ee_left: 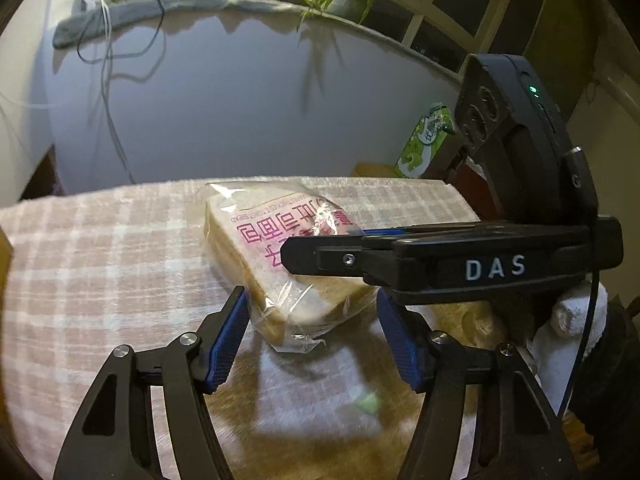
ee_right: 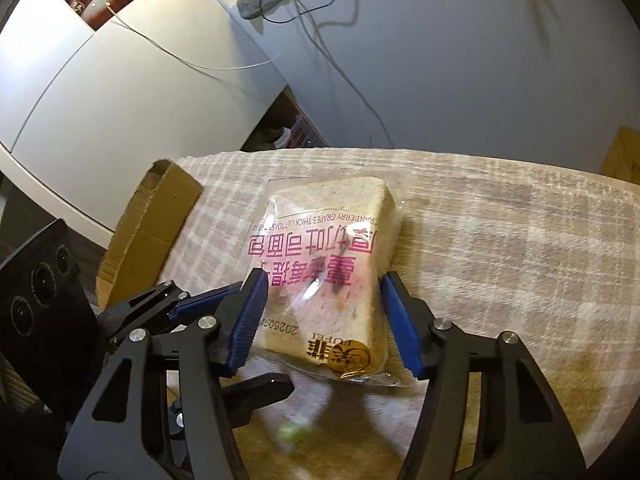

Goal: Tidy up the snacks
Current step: 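Close the right gripper on the bread loaf bag, then lift and carry the bread loaf over the box with the right gripper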

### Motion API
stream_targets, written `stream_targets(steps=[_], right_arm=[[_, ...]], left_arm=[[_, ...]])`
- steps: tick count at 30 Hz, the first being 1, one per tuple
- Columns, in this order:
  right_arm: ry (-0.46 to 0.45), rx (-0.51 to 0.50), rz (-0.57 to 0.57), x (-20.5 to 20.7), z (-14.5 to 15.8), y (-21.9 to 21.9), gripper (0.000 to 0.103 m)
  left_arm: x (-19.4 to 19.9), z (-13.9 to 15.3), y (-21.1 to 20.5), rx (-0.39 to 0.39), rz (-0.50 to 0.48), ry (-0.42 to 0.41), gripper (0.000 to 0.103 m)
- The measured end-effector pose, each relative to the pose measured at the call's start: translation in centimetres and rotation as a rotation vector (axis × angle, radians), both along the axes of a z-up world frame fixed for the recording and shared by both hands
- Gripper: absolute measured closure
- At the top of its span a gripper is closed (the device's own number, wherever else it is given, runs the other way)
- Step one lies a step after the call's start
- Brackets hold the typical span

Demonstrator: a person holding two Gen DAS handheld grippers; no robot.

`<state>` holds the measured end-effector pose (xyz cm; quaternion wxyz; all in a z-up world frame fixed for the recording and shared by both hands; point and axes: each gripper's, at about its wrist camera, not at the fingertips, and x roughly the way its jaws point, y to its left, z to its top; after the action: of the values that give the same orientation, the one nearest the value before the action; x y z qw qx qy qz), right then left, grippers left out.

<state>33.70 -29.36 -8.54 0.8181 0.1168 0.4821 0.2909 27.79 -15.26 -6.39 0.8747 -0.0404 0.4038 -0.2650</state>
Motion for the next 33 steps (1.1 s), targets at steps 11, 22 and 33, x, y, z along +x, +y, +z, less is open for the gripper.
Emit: stream_targets(steps=[11, 22, 33], right_arm=[[-0.073, -0.012, 0.084, -2.5, 4.3, 6.4, 0.043], [-0.119, -0.011, 0.193, -4.0, 6.8, 14.2, 0.043], [-0.132, -0.010, 0.315, -4.7, 7.5, 22.8, 0.043]], left_arm=[[-3.7, 3.3, 5.2, 0.007, 0.082, -0.091, 0.039], [-6.9, 5.5, 11.8, -0.001, 0.202, -0.144, 0.039], [-9.5, 5.8, 18.8, 0.001, 0.322, -0.165, 0.039]])
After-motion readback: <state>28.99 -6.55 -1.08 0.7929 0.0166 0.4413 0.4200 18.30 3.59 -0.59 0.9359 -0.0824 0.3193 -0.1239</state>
